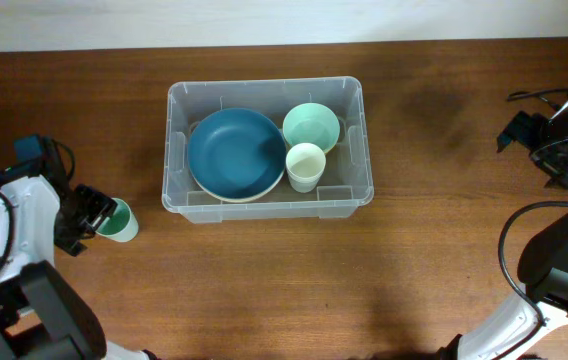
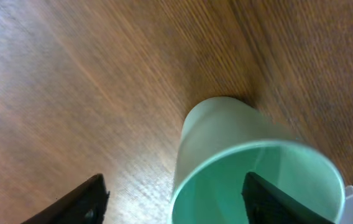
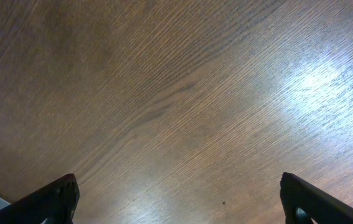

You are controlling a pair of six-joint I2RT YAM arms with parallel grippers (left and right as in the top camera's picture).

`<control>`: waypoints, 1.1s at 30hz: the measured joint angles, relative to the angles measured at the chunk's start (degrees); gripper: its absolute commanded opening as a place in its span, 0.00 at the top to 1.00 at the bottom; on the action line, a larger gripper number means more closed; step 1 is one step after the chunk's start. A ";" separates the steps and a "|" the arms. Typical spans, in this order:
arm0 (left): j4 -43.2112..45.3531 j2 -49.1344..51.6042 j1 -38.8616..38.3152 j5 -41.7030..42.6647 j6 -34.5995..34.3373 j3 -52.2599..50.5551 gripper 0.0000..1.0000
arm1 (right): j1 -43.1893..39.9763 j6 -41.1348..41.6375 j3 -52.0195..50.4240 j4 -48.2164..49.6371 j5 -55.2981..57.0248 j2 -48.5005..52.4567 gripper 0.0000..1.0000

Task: Pack container
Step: 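Grasp the small mint green cup's rim with the left gripper, then lift the small mint green cup and carry it over the bin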

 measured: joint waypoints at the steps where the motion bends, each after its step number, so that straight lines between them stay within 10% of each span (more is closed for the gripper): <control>1: 0.22 0.52 0.02 0.13 -0.11 0.00 0.36 | 0.00 0.02 0.00 0.00 0.00 0.00 0.01; 11: 1.46 2.16 0.00 1.05 -0.61 -0.26 0.99 | 0.00 0.02 0.00 0.00 0.00 0.00 0.01; 22: 0.17 2.29 0.81 1.05 -0.52 1.55 0.99 | 0.00 0.04 0.00 0.00 0.00 0.00 0.01; 33: -10.60 1.44 2.45 12.66 5.09 38.03 0.99 | 0.00 0.02 0.00 0.00 0.00 0.00 0.01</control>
